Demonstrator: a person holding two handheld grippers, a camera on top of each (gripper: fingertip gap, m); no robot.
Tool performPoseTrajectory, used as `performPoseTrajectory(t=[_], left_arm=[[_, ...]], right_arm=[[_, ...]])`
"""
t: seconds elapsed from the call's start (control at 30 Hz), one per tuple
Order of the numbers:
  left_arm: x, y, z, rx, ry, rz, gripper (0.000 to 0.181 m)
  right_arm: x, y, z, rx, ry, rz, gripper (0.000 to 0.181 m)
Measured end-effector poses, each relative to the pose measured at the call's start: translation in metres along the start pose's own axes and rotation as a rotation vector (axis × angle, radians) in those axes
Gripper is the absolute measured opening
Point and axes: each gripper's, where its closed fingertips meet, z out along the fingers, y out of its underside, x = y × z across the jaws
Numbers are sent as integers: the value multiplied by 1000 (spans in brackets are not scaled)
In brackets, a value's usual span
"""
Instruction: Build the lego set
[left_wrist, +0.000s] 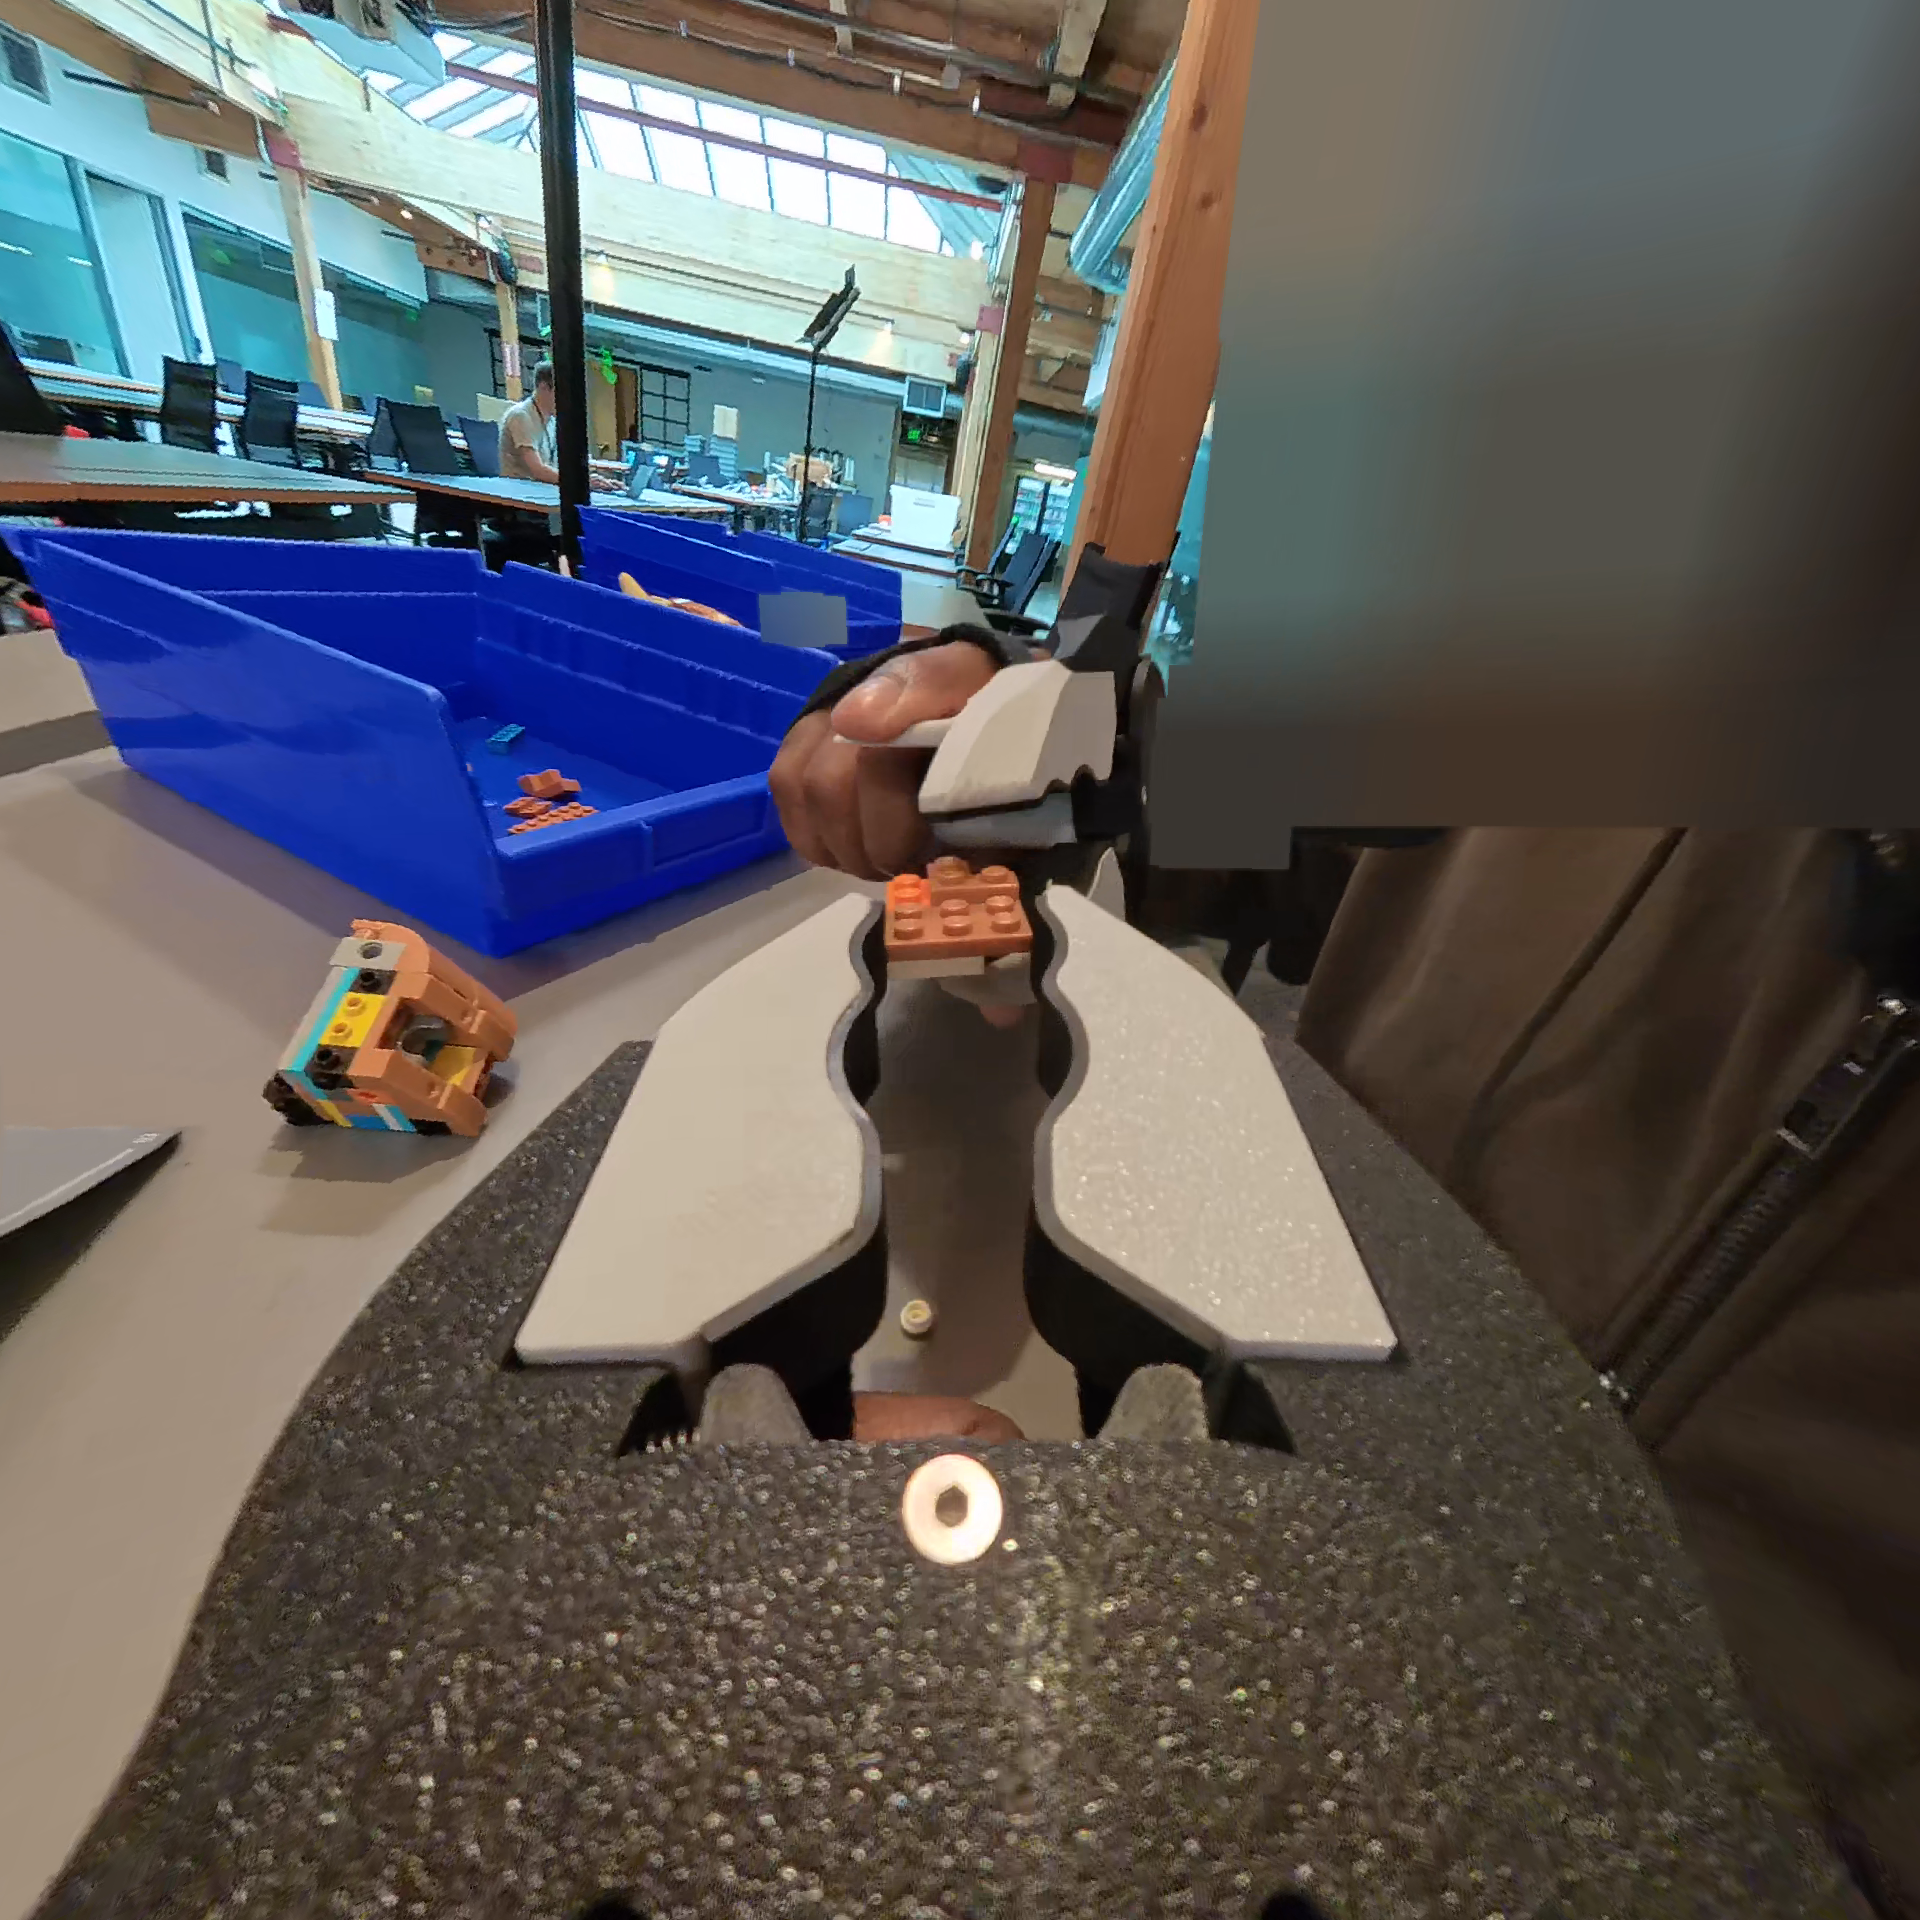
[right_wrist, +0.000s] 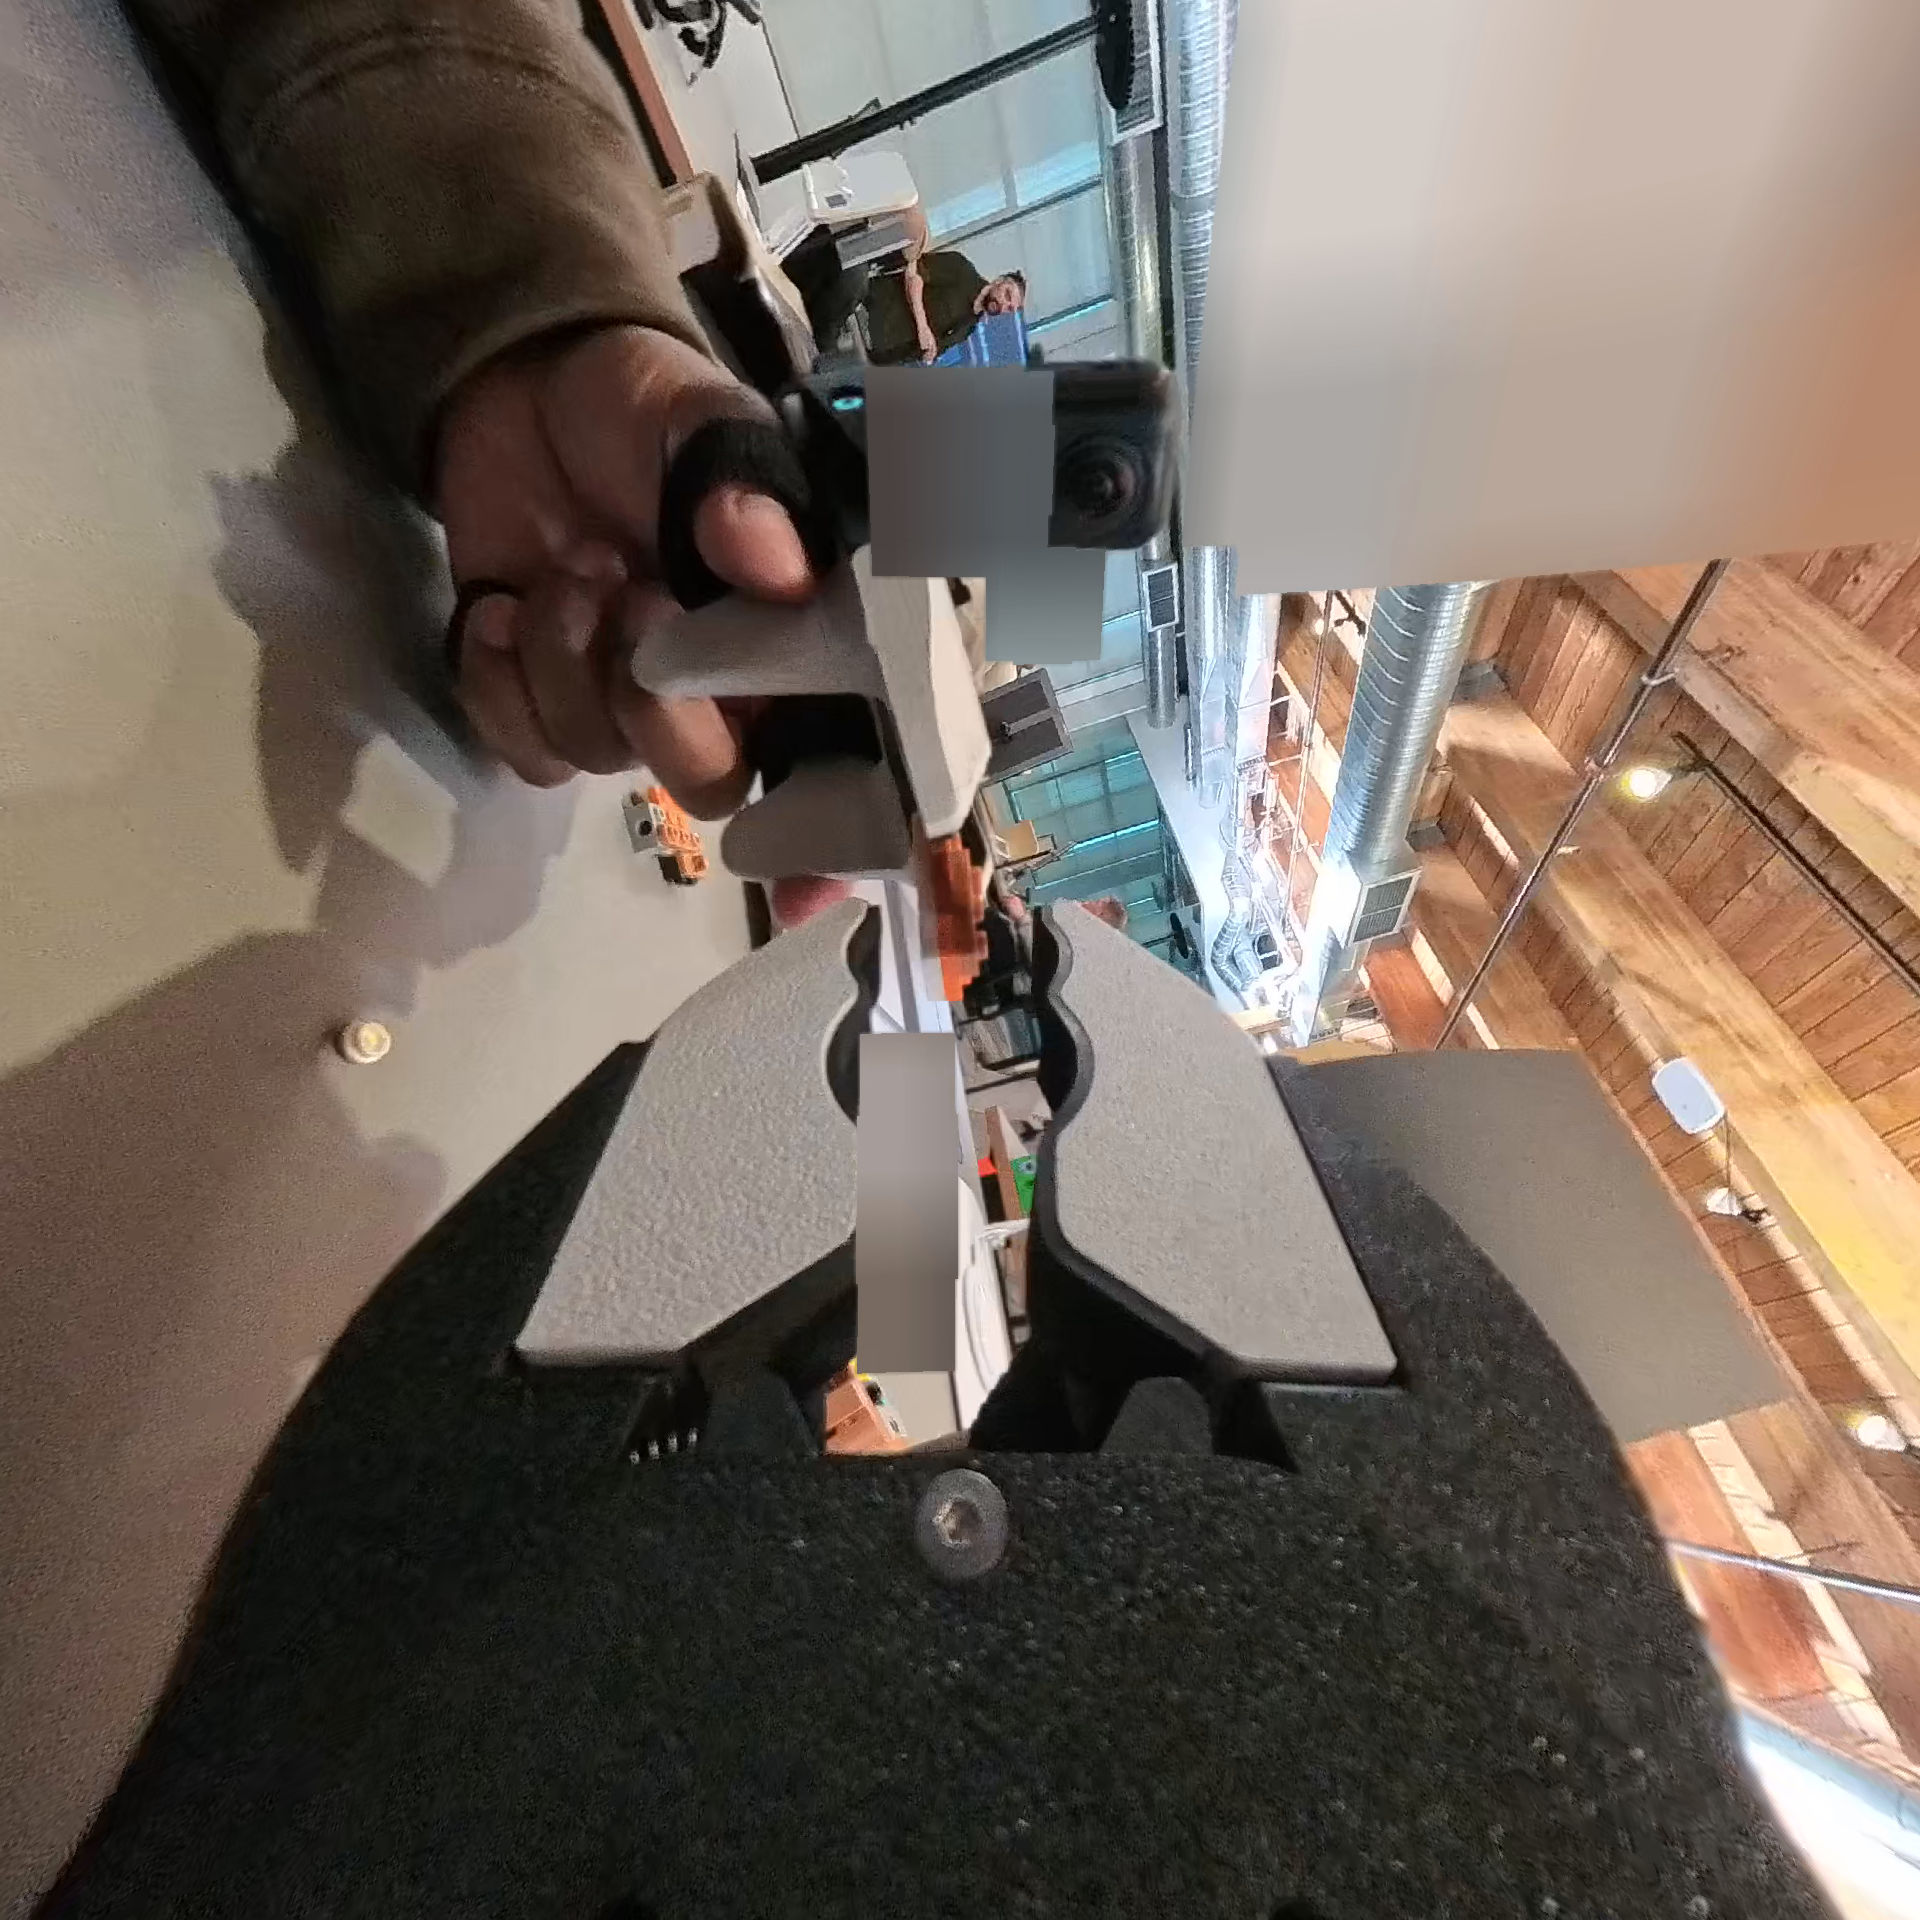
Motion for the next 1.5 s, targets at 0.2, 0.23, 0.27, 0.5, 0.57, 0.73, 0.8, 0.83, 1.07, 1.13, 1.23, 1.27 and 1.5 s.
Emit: performPoseTrajectory(t=[0.2,0.23,0.27,0.5,0.57,0.73,0.8,0.83,1.07,1.13,1.23,1.27,1.5], left_arm=[[4,5,5,-43,-28,99,26],[3,5,5,-43,-30,97,26],[3,5,5,-44,-32,93,26],[4,5,6,-42,-32,78,26],[5,5,6,-39,-26,69,26],[5,7,6,-43,-18,66,26],[5,8,5,-44,-12,61,26],[5,9,5,-42,-10,57,26],[2,1,3,10,-10,14,26],[-3,-1,0,31,-27,1,26],[-12,-7,-7,62,-64,-5,27],[-15,-8,-9,69,-76,0,27],[-28,-4,-18,22,-162,118,26]], right_arm=[[-5,-1,0,2,-1,-61,12],[-5,-1,0,-1,1,-66,12],[-5,-1,0,-3,-1,-69,12],[-6,-1,-1,1,-16,-60,12],[-6,-2,-1,1,-22,-61,12],[-8,-2,-1,-7,-42,-70,12],[-9,-2,-1,-10,-46,-76,12],[-9,-1,-1,-11,-46,-79,12],[0,1,3,-19,70,-96,16],[3,4,3,-39,93,-80,34],[10,9,3,-50,110,-22,45],[11,12,3,-55,108,6,48],[8,34,4,-89,52,274,44]])
